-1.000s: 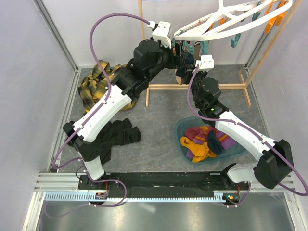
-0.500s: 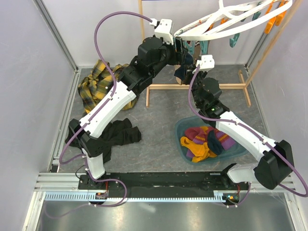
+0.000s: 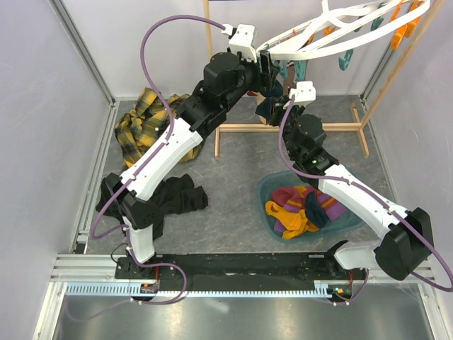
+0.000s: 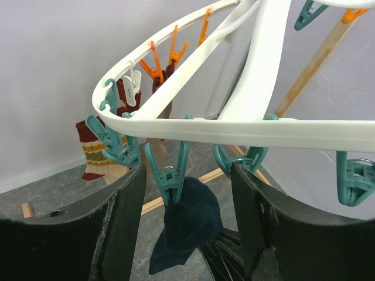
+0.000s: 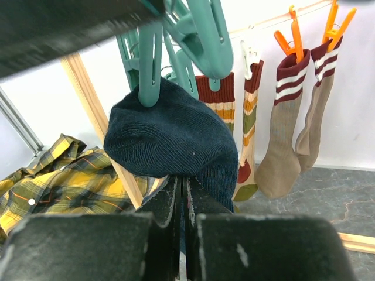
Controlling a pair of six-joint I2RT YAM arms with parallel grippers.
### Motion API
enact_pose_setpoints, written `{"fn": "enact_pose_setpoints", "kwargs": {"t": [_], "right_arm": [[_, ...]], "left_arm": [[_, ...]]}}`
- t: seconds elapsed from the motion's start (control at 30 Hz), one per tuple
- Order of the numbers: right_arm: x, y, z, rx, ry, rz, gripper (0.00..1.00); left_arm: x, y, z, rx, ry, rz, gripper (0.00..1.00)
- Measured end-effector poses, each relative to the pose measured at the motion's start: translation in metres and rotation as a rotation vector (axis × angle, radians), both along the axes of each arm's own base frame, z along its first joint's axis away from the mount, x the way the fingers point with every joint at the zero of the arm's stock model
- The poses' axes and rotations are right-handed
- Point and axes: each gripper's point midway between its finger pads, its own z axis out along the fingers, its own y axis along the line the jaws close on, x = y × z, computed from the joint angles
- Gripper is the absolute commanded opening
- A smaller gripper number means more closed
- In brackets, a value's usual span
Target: Remove the socks clipped to the hanger
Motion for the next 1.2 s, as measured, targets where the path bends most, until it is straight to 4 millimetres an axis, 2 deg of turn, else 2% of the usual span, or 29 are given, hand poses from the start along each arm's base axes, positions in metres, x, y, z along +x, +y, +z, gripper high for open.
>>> {"fn": "enact_pose_setpoints", "kwargs": {"t": [0.2,0.47,0.63,0.73,1.03,1.2], "right_arm": [[-0.001,0.001,0.003,0.005,-0.001,0.009,0.0],[-0.002,0.002,0.006,0.004,-0.005,0.014,0.0],[-0.002,0.002,0.006,0.004,-0.006,0.016,0.0],[-0.002,0.002,0.006,0.002,-0.004,0.015,0.0],[-0.003,0.001,0.017,0.008,-0.014,0.015,0.0],[-0.003,0.001,0.021,0.011,-0.019,0.017,0.0]], "left_arm": [[0.006,-0.006,-0.012,0.019,0.01,0.001,0.71],[0.004,-0.01,-0.012,0.011,0.0,-0.028,0.77],[0.0,-0.006,-0.016,0.012,0.002,-0.025,0.78],[-0.004,-0.001,-0.011,0.008,-0.002,-0.022,0.79],[-0.021,0.017,0.022,-0.037,-0.047,-0.018,0.75],[-0.018,0.026,0.025,-0.037,-0.048,0.002,0.73]]}}
